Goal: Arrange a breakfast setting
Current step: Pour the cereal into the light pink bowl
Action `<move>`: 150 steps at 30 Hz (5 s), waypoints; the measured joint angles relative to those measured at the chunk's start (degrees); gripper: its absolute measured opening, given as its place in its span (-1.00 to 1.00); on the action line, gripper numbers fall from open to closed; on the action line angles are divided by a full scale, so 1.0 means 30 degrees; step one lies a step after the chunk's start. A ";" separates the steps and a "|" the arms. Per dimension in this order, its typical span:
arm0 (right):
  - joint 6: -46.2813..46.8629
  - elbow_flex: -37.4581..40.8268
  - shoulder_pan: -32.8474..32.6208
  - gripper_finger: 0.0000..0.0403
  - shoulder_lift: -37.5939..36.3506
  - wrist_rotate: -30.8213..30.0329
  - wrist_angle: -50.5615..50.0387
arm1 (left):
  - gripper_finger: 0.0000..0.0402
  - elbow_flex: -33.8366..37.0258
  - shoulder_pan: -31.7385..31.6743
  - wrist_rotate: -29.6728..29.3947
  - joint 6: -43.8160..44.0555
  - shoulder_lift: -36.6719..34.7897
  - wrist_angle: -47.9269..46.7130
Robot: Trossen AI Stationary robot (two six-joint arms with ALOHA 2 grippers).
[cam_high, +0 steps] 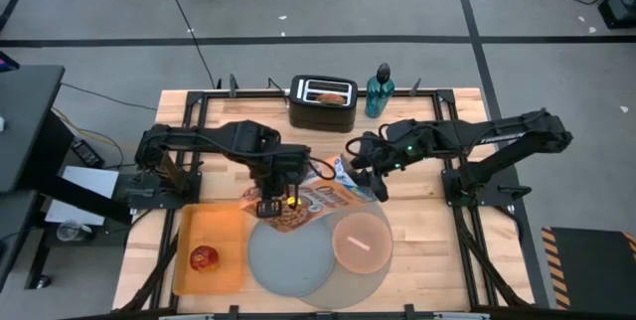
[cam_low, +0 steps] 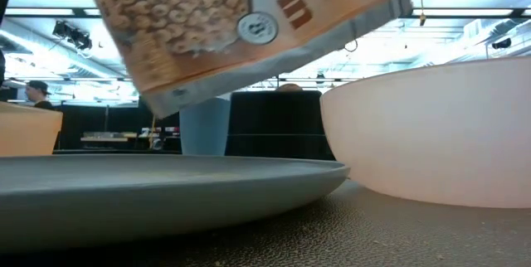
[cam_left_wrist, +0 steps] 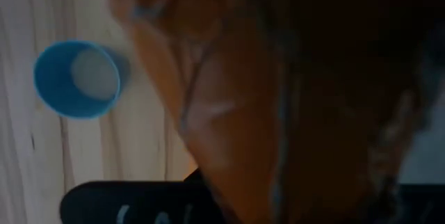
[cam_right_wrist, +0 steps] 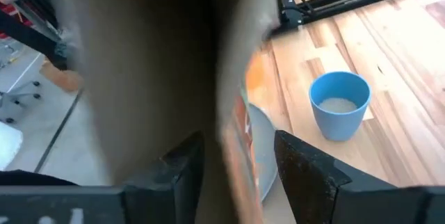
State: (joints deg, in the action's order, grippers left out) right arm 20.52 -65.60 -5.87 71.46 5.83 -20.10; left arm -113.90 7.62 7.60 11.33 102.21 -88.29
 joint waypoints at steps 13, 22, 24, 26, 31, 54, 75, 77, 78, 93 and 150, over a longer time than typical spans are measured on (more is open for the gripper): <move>-0.0397 -0.0007 -0.0001 -0.95 -0.0111 0.0653 0.0114 | -0.88 -0.0310 -0.0125 0.0007 -0.0507 0.0000 0.2164; -0.0901 -0.0007 -0.0001 -0.97 -0.0413 0.1403 0.0191 | -0.71 -0.0316 -0.0125 -0.0001 -0.0227 -0.0026 0.2543; -0.0914 -0.0007 -0.0001 -0.98 -0.0430 0.1546 0.0256 | -0.61 -0.0310 -0.0125 0.0034 -0.0180 -0.0190 0.2716; -0.0914 -0.0005 -0.0001 -0.98 -0.0470 0.1580 0.0224 | -0.47 -0.0317 -0.0125 0.0044 0.0010 -0.0360 0.2771; -0.1211 0.0000 -0.0001 -0.98 -0.0866 0.1580 0.0028 | -0.07 -0.0310 -0.0028 -0.0163 0.0073 -0.0929 0.3317; -0.0892 0.0000 -0.0015 -0.98 -0.1639 0.1944 -0.0721 | 0.31 1.2647 0.1184 -0.5522 0.4133 -1.1372 1.5924; -0.0695 0.0000 -0.0015 -0.98 -0.1639 0.1580 -0.0648 | 0.39 2.3806 0.4676 -0.9962 0.5557 -1.6237 2.7974; -0.0695 0.0000 -0.0001 -0.98 -0.1639 0.1580 -0.0613 | 0.48 2.3806 0.4684 -0.9970 0.5490 -1.6189 2.7798; -0.0695 0.0000 -0.0001 -0.98 -0.1639 0.1580 -0.0600 | 0.54 2.3806 0.4683 -1.0003 0.5479 -1.6189 2.7676; -0.0681 0.0000 -0.0001 -0.98 -0.1639 0.1580 -0.0598 | 0.83 2.3791 0.4261 -0.8559 0.4484 -1.6196 2.3709; 0.0820 -0.0036 0.0006 -0.31 -0.1724 0.3591 -0.0988 | 0.06 1.8019 0.2550 -0.3029 0.2630 -1.2480 1.8457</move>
State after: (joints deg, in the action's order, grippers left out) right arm 22.98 -65.71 -5.85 66.29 16.60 -23.06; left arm -59.84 15.27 -1.49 19.22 64.77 -32.91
